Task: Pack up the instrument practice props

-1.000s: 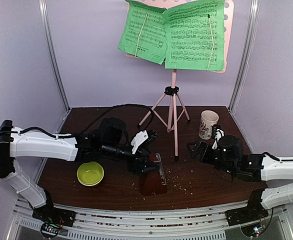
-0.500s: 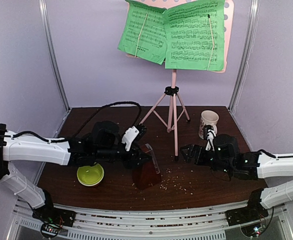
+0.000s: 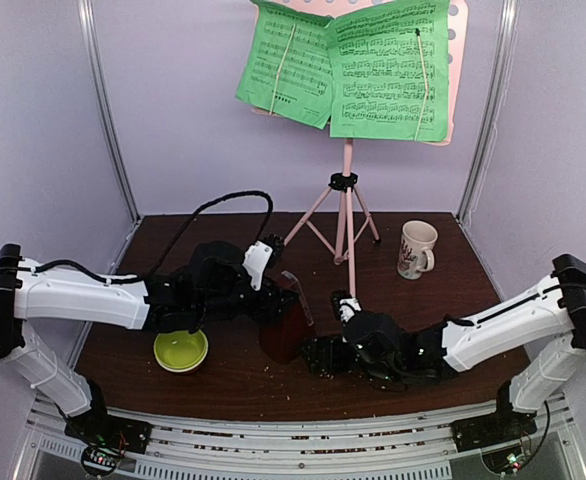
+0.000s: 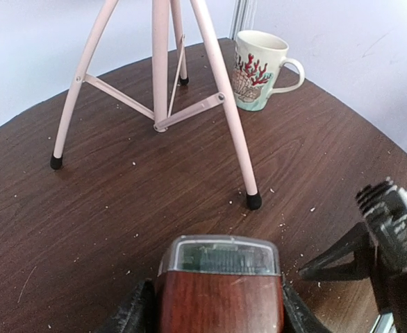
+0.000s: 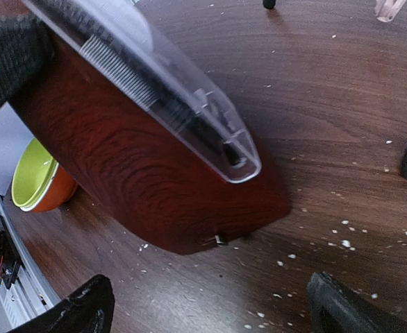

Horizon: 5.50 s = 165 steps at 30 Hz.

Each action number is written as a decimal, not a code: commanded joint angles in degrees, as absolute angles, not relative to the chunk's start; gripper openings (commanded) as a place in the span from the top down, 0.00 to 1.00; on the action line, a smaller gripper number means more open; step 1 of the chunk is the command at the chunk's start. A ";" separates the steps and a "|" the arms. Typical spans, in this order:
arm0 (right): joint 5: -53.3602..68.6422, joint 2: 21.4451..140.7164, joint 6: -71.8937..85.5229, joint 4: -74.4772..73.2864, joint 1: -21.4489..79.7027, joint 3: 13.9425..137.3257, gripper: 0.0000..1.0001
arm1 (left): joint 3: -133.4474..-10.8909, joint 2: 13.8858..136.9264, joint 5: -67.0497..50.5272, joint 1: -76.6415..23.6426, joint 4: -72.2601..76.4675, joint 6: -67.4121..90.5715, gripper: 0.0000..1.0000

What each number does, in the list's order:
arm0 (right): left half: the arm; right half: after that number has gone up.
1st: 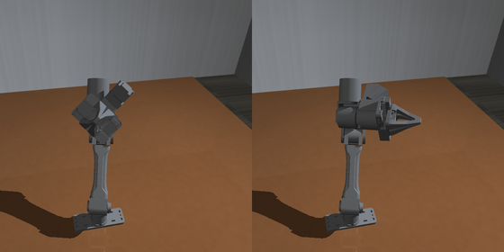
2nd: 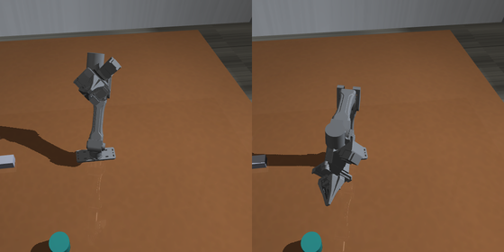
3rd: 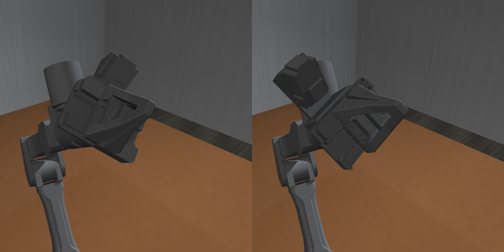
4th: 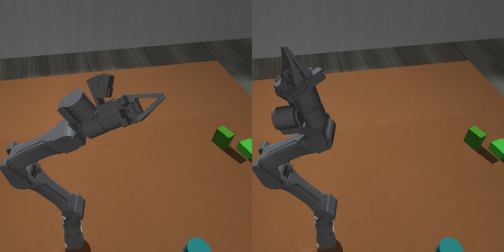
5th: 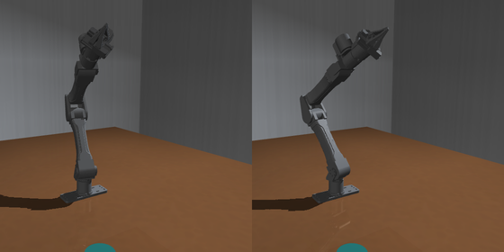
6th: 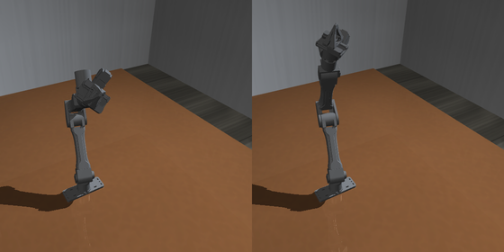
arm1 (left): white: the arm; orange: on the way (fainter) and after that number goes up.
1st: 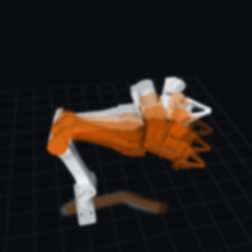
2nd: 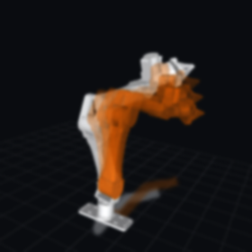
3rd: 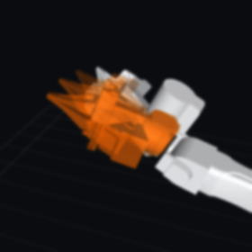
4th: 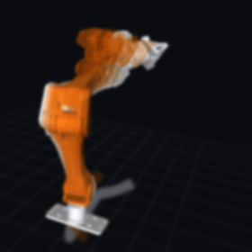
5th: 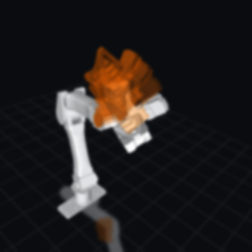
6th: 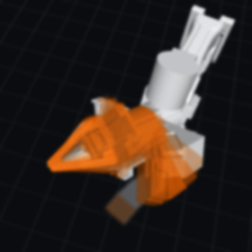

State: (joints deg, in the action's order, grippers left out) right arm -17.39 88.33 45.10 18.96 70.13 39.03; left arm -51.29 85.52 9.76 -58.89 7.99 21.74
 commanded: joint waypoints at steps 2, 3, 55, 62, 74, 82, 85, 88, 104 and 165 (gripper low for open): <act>-24.13 96.89 45.61 21.08 73.35 45.89 0.01 | -52.90 86.86 11.54 -58.67 8.16 22.86 0.57; -25.04 98.22 45.90 20.67 73.58 46.78 0.01 | -52.91 86.87 11.58 -58.67 8.03 22.84 0.57; -31.72 90.00 40.39 17.55 74.02 40.95 0.10 | -55.13 79.35 11.77 -58.89 4.67 19.99 0.14; -20.06 82.55 42.17 13.51 61.40 37.00 0.15 | -64.61 71.35 -1.05 -49.90 -8.25 13.98 0.03; -12.99 97.19 38.05 14.67 54.56 48.97 0.37 | -64.16 65.46 -4.51 -30.28 -19.31 5.60 0.02; -4.57 100.48 33.97 16.65 56.52 50.45 0.40 | -52.51 64.25 2.55 -29.82 -11.33 3.54 0.02; -2.57 99.26 32.00 17.10 58.88 48.95 0.39 | -52.20 64.89 2.71 -29.79 -11.05 3.77 0.02; -0.48 97.97 30.90 18.08 61.39 46.85 0.39 | -52.36 64.50 2.67 -29.74 -10.78 3.70 0.02; 22.24 89.50 14.46 11.68 54.75 57.35 0.08 | -50.39 60.23 6.62 -29.02 -8.96 4.66 0.02; -29.70 110.84 21.77 24.25 68.15 81.39 0.06 | -48.35 55.37 9.20 -25.09 -8.17 6.33 0.02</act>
